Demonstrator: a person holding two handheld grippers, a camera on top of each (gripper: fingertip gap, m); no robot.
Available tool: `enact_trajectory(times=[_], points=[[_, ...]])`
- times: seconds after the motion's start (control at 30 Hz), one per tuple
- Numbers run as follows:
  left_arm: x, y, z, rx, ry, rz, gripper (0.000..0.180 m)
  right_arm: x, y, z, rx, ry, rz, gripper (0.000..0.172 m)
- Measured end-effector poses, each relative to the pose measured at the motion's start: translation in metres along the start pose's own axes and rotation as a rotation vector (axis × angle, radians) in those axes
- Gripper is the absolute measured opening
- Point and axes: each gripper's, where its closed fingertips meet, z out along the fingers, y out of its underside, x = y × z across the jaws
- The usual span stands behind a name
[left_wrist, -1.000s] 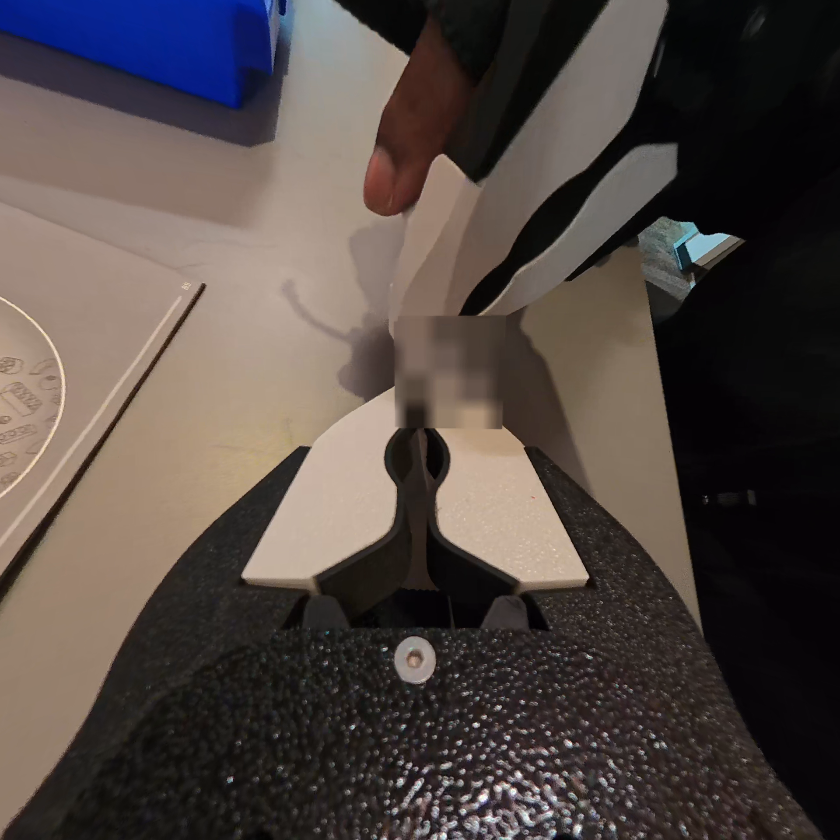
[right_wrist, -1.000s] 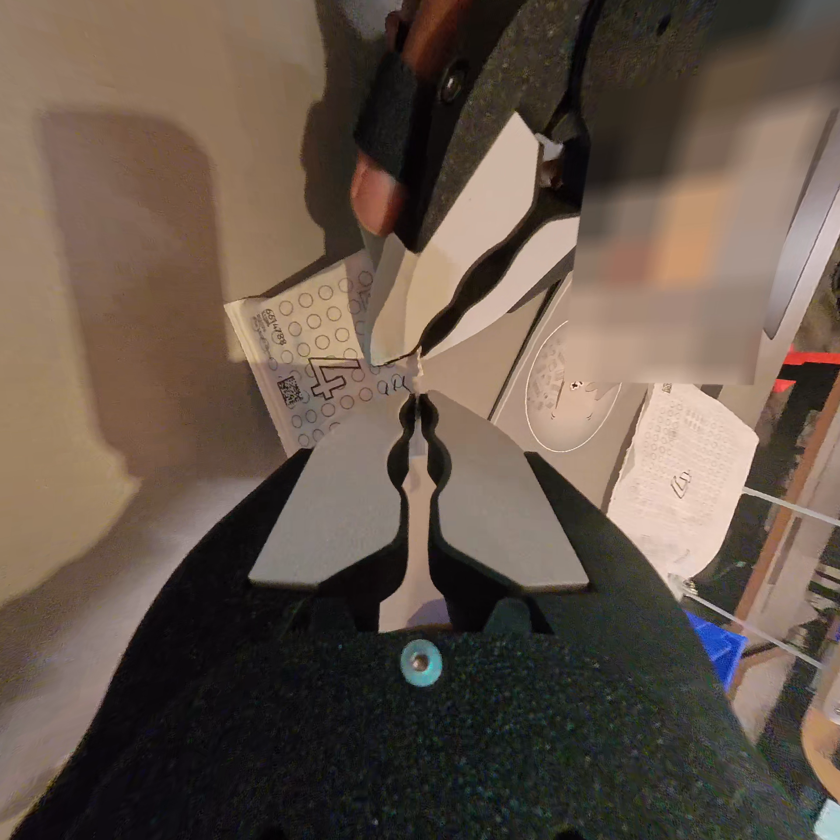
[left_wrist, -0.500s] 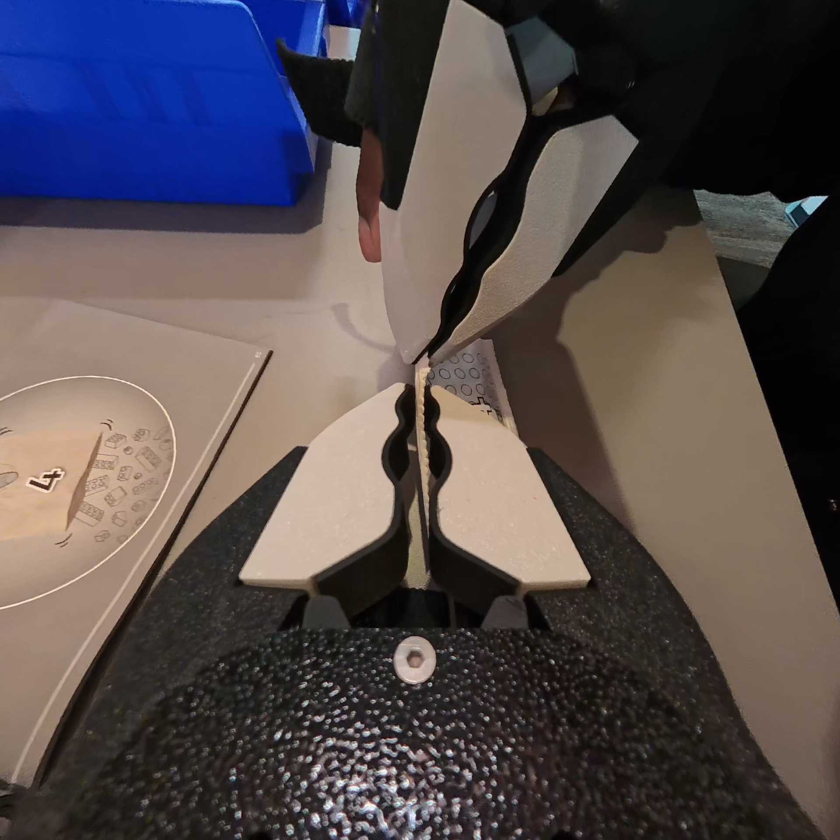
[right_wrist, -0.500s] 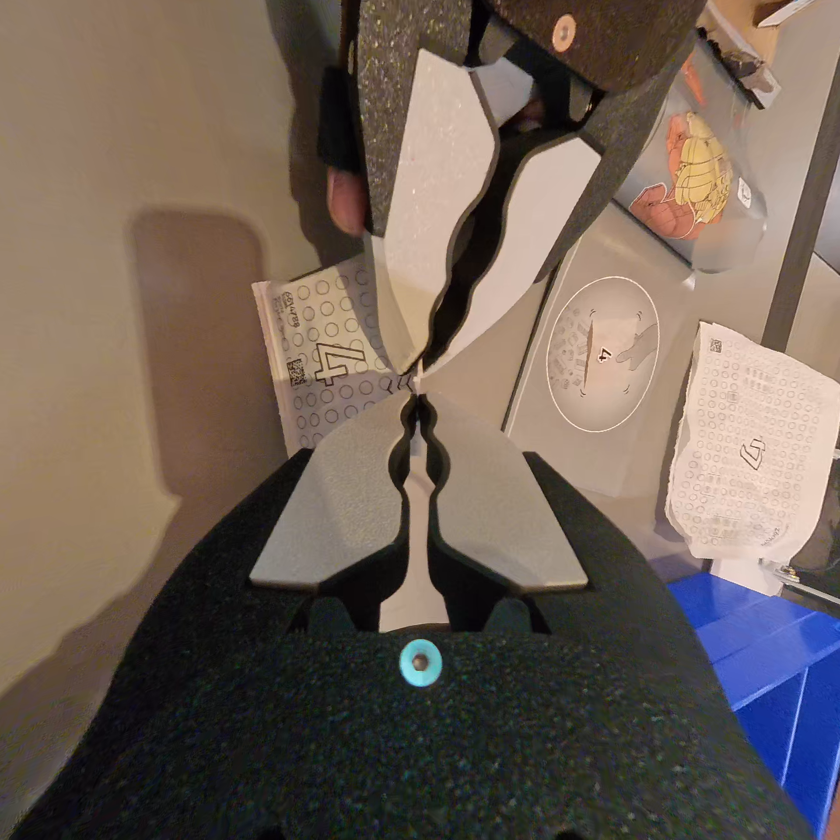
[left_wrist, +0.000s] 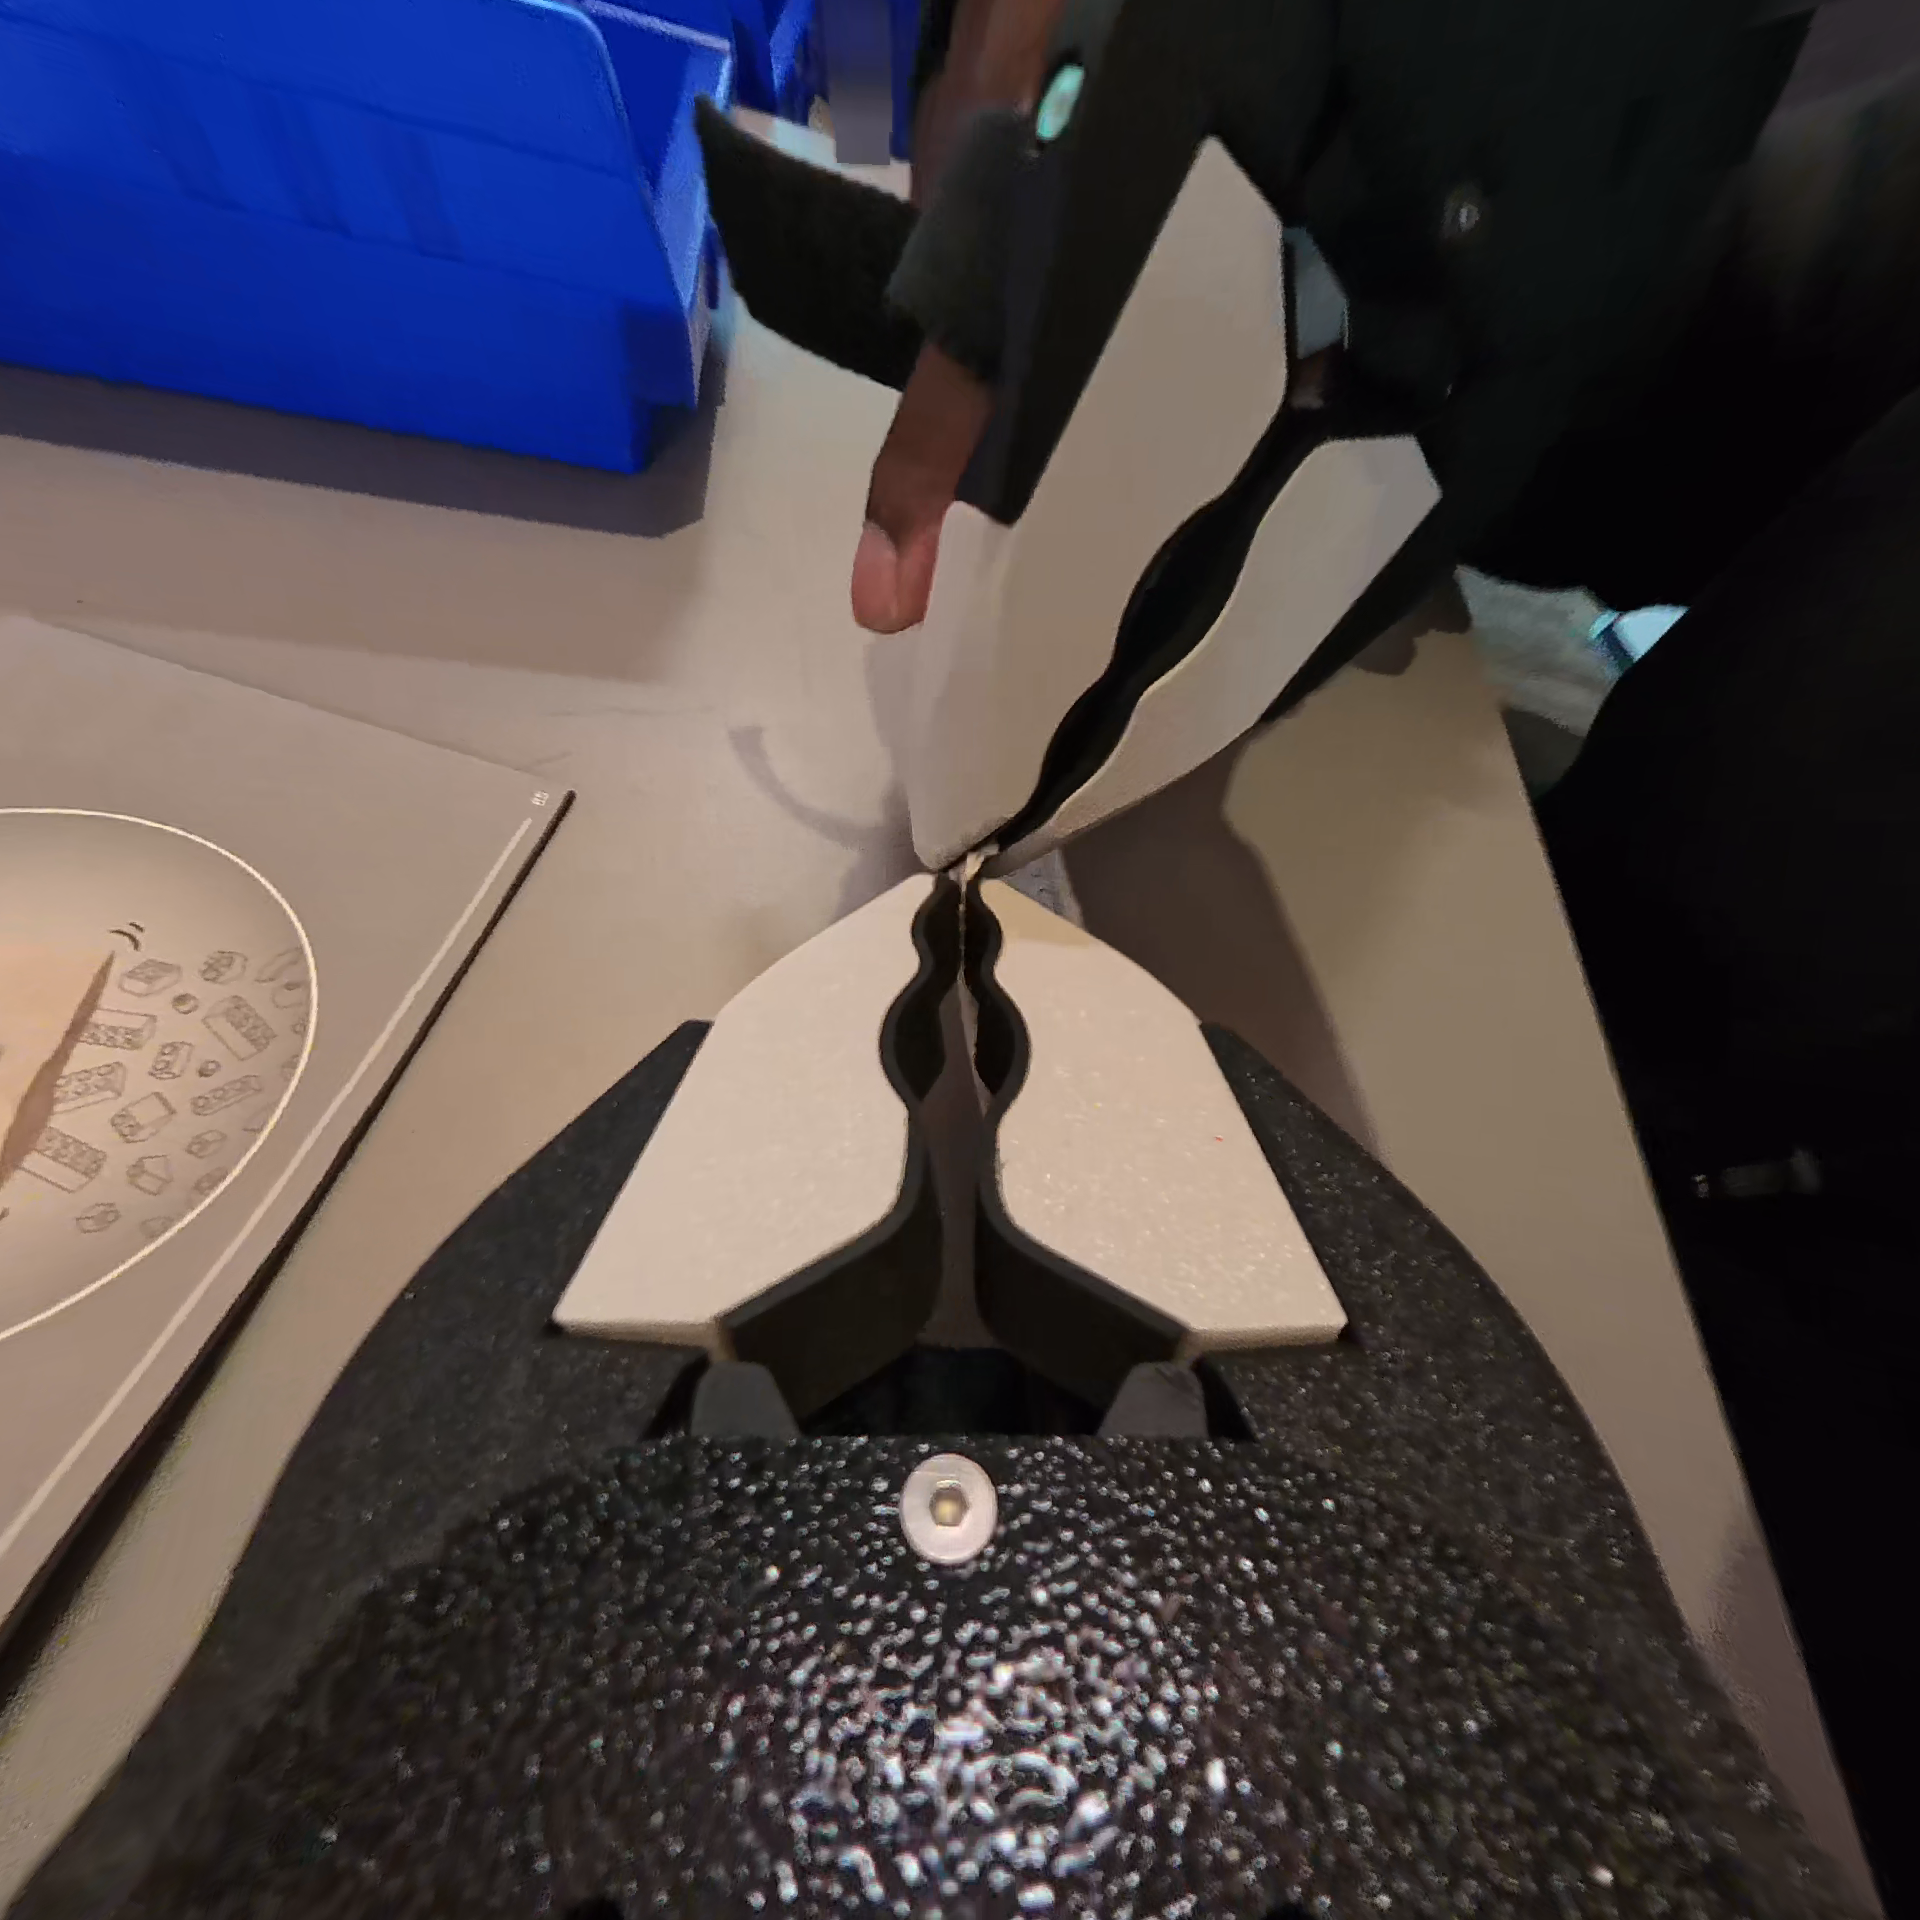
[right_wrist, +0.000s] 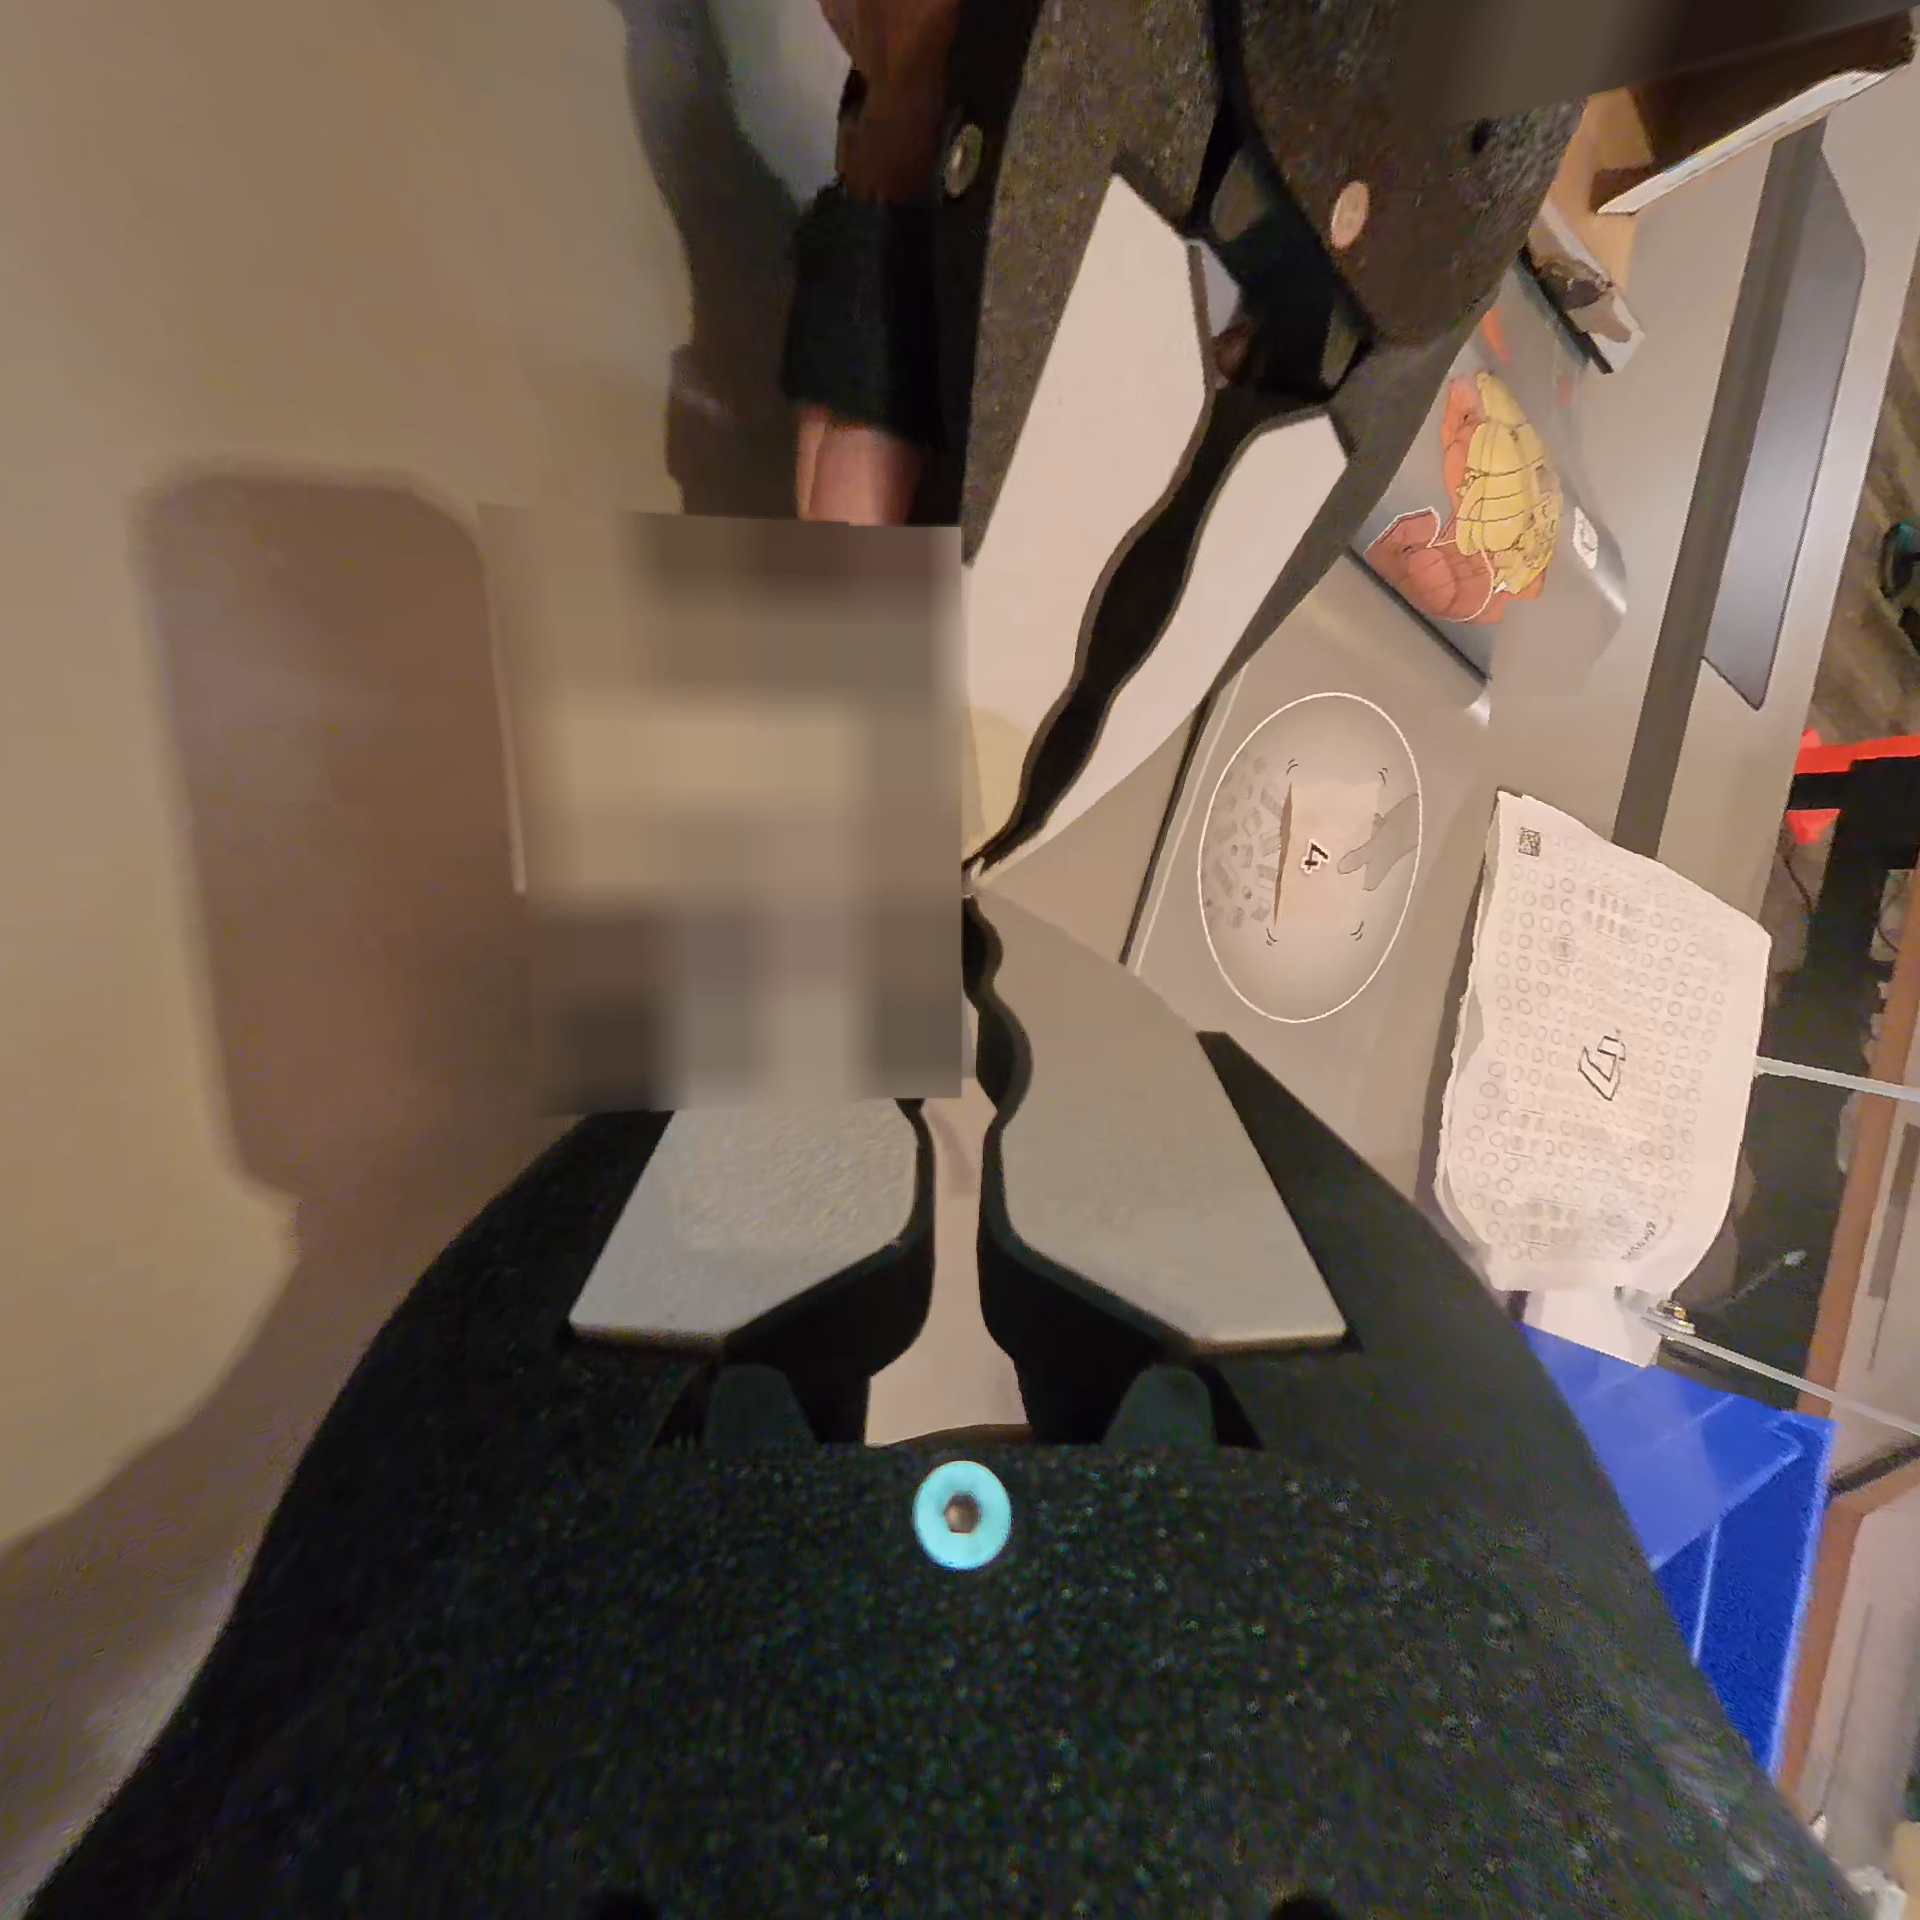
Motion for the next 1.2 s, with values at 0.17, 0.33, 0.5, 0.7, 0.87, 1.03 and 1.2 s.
enact_trajectory(times=[0.17, 0.33, 0.5, 0.7, 0.87, 1.03, 1.2], points=[[0.000, -0.006, -0.004, 0.080, 0.078, -0.165, 0.001, 0.008, -0.003, -0.003, 0.050, 0.119, -0.059, 0.001], [0.002, -0.010, -0.005, 0.120, 0.144, -0.275, 0.000, 0.010, -0.005, -0.008, 0.109, 0.215, -0.083, 0.000], [0.005, -0.009, -0.003, 0.111, 0.167, -0.334, 0.000, 0.007, -0.004, -0.009, 0.118, 0.310, -0.116, 0.000], [0.006, 0.002, 0.007, 0.008, 0.095, -0.196, 0.001, -0.007, 0.005, -0.003, 0.101, 0.212, 0.129, 0.000], [-0.009, 0.002, 0.006, -0.030, -0.078, 0.021, 0.012, -0.018, 0.026, 0.009, 0.048, 0.069, 0.445, 0.000], [-0.001, -0.001, 0.008, -0.070, -0.131, 0.273, 0.007, -0.031, 0.034, 0.018, 0.060, -0.073, 0.635, 0.000], [0.001, 0.016, 0.025, -0.145, -0.116, 0.296, 0.000, -0.036, 0.032, 0.021, 0.072, -0.121, 0.658, 0.000]])
